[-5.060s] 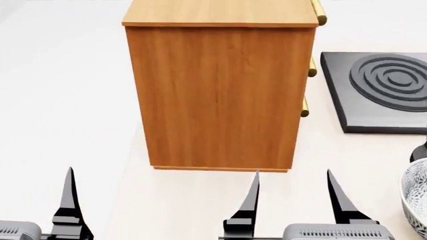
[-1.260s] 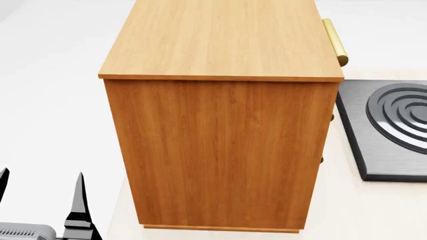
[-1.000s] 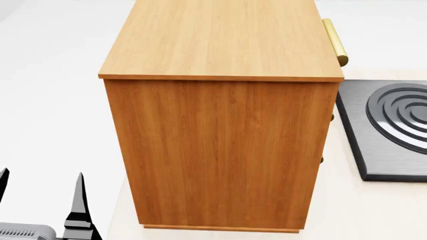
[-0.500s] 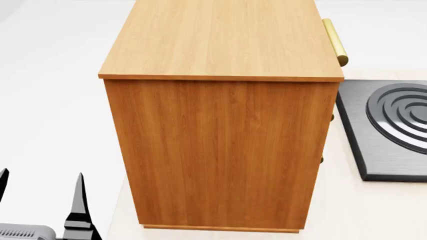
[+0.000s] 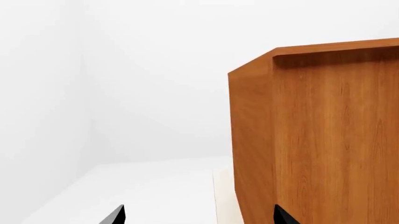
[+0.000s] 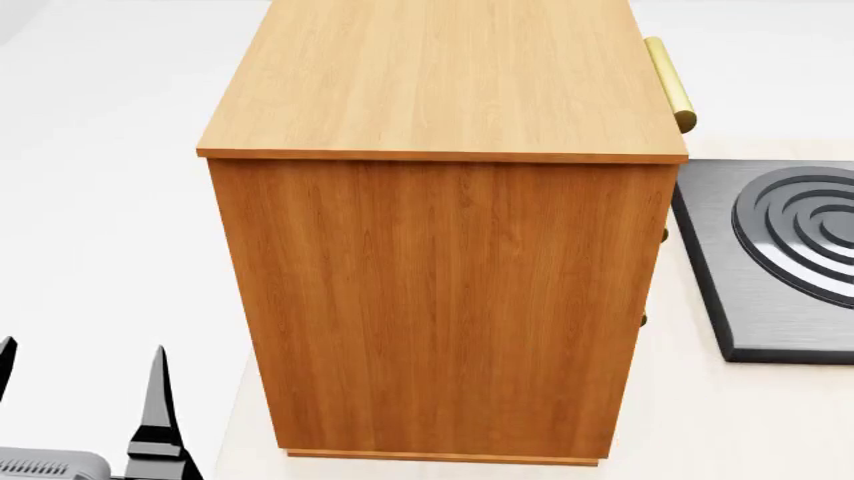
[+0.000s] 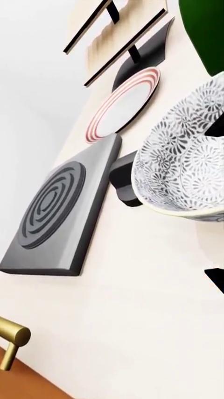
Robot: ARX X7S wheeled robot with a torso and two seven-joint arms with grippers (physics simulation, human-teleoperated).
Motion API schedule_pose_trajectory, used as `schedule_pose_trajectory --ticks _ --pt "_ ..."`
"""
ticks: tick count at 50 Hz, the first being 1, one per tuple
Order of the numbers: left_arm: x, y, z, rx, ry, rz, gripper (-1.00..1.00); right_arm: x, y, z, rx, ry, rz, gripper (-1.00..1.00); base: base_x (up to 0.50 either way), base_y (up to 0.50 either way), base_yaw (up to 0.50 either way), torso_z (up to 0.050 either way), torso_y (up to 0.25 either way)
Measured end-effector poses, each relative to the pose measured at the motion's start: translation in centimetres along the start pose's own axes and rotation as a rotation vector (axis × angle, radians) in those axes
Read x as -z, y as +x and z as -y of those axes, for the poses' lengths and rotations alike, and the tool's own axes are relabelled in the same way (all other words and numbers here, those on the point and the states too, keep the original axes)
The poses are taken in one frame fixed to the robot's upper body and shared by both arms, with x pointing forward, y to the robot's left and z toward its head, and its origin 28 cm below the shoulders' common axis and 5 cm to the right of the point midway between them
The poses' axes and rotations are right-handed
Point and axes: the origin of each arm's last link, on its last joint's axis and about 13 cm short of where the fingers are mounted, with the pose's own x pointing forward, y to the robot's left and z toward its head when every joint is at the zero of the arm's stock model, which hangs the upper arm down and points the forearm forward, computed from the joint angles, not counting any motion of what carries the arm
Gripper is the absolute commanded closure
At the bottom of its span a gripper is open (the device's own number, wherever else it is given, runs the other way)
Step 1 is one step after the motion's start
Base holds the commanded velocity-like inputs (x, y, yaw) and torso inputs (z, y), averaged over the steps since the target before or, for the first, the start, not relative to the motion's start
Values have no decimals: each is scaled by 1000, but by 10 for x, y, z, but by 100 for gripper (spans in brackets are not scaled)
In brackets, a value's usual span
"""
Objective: Put the bowl on the top of the cabinet.
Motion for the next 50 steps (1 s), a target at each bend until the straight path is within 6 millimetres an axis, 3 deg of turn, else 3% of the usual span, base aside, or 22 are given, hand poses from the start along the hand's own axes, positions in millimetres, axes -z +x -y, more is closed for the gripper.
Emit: schedule_pose_trajectory --ticks 50 --pt "-1 -1 0 0 0 3 -100 4 7 -2 7 -4 -14 -100 0 0 0 0 0"
